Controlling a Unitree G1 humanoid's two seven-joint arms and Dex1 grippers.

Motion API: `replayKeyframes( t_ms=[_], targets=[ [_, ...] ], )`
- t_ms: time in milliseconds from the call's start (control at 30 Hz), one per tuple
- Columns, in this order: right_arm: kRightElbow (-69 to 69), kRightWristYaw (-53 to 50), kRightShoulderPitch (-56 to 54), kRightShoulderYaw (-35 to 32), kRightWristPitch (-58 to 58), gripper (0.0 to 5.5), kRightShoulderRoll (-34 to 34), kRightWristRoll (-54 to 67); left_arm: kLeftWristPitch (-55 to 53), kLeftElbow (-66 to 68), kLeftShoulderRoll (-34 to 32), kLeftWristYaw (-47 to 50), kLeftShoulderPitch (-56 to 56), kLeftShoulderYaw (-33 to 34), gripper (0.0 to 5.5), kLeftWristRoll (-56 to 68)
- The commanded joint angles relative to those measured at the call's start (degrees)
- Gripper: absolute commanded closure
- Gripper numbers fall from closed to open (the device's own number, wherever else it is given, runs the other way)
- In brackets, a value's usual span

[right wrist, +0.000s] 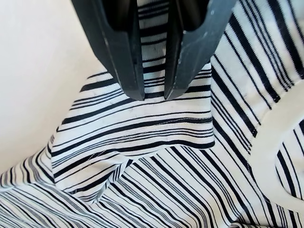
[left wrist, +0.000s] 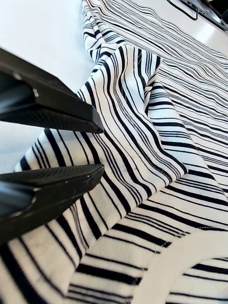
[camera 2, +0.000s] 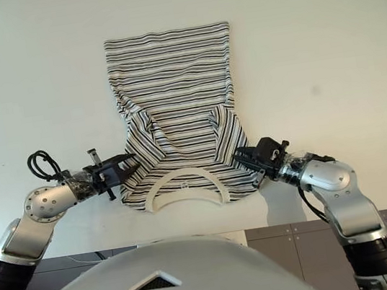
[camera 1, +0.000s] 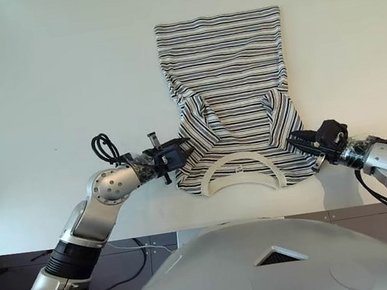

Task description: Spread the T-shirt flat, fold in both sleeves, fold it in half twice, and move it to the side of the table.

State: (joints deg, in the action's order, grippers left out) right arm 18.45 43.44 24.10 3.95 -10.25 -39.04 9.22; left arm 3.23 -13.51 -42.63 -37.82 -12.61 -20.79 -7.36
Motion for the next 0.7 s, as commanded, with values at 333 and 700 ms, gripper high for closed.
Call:
replayKeyframes(
  t_ms=[333, 700],
  targets=[
    [18.39, 0.99, 10.26, -18.01, -4.18, 4.77, -1.27, 11.87, -4.52, -20.8, -7.51, -7.16, -10.63, 21.32, 4.29, 12.42],
    [1.51, 6.79, 16.13, -22.11, 13.28, 3.6, -5.22, -0.81, 32.8, -3.99, -12.06, -6.02, -27.41, 21.91, 3.46, -10.5]
  ],
)
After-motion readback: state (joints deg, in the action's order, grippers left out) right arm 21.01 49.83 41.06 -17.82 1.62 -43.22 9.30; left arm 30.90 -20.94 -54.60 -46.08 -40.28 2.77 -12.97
